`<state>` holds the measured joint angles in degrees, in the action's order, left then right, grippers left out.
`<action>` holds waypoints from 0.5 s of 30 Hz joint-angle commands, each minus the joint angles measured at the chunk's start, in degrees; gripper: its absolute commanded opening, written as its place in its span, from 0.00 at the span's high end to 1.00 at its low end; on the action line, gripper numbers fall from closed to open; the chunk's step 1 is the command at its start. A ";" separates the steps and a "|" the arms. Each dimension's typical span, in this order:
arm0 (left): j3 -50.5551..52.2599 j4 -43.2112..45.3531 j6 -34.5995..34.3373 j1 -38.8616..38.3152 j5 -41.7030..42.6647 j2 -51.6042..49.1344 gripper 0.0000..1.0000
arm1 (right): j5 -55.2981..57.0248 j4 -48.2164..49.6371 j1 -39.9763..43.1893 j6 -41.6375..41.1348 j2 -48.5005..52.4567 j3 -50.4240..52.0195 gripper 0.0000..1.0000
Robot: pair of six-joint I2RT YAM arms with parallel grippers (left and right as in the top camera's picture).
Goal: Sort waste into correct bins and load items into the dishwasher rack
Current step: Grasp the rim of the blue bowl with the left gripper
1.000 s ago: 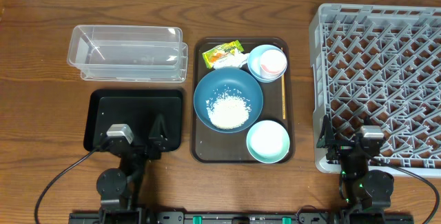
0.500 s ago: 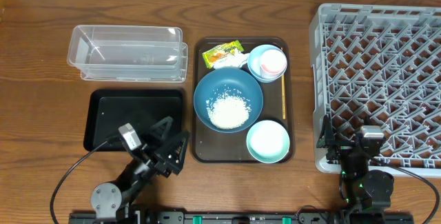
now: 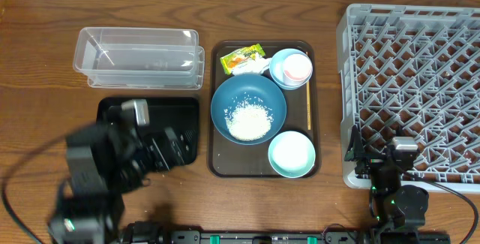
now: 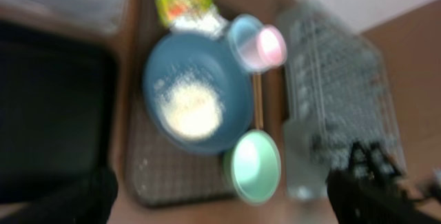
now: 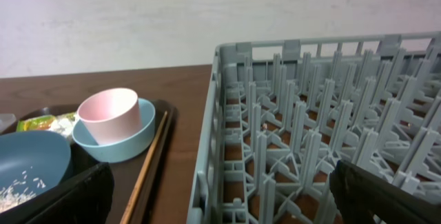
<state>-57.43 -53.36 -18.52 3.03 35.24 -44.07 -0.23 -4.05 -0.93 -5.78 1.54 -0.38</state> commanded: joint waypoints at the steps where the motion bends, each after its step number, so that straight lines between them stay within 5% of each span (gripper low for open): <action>1: -10.82 -5.57 6.43 0.33 -2.49 -8.44 0.02 | 0.00 -0.24 0.44 0.68 -0.04 0.07 0.01; 6: -15.67 -5.01 10.54 -4.07 1.79 -16.72 0.01 | -0.02 -0.24 0.44 0.68 -0.04 0.07 0.01; 11: -24.79 -13.40 7.85 -18.78 -20.37 -27.02 0.01 | -0.02 -0.24 0.44 0.70 -0.04 0.07 0.01; 15: -30.14 -12.83 6.43 -29.46 -29.31 -34.34 0.01 | -0.02 -0.24 0.44 0.68 -0.04 0.07 0.01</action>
<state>-84.03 -66.81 -11.14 -21.02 17.43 -74.98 -0.23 -4.05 -0.93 -5.78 1.54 -0.38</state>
